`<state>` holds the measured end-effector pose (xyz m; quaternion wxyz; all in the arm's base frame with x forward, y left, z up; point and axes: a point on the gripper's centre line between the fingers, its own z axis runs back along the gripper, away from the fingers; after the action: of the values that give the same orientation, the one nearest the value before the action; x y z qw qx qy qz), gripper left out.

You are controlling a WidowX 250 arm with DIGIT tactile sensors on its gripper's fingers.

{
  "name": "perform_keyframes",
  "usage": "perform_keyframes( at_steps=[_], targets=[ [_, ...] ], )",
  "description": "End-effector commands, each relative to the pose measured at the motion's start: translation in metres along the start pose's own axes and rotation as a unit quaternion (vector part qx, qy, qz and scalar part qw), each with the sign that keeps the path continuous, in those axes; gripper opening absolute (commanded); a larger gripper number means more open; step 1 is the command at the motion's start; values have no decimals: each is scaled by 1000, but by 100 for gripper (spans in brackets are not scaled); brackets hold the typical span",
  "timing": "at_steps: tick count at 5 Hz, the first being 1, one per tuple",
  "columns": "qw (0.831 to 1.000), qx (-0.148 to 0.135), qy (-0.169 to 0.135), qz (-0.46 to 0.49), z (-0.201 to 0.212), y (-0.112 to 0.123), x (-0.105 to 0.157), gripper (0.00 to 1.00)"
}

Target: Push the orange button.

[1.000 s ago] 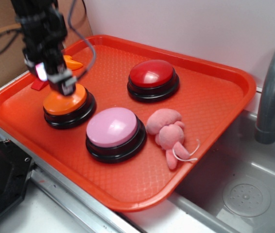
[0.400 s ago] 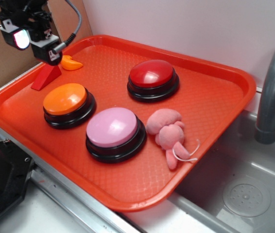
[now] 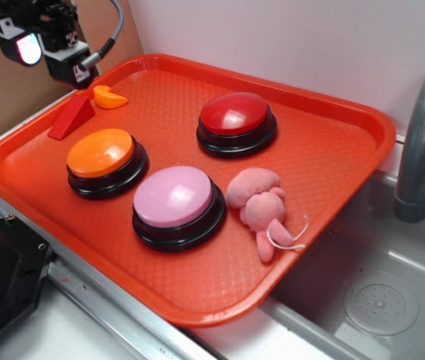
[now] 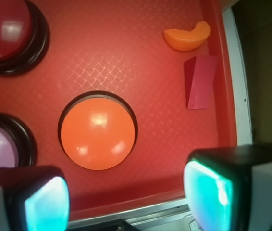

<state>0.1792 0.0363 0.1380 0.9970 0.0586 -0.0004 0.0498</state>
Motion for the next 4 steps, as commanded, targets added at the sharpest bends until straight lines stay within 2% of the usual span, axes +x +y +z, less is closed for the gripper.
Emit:
perform_keyframes(
  at_steps=[1, 4],
  targets=[
    [1000, 1, -18, 17, 22, 1, 11, 100],
    [999, -13, -17, 25, 32, 9, 7, 100]
  ],
)
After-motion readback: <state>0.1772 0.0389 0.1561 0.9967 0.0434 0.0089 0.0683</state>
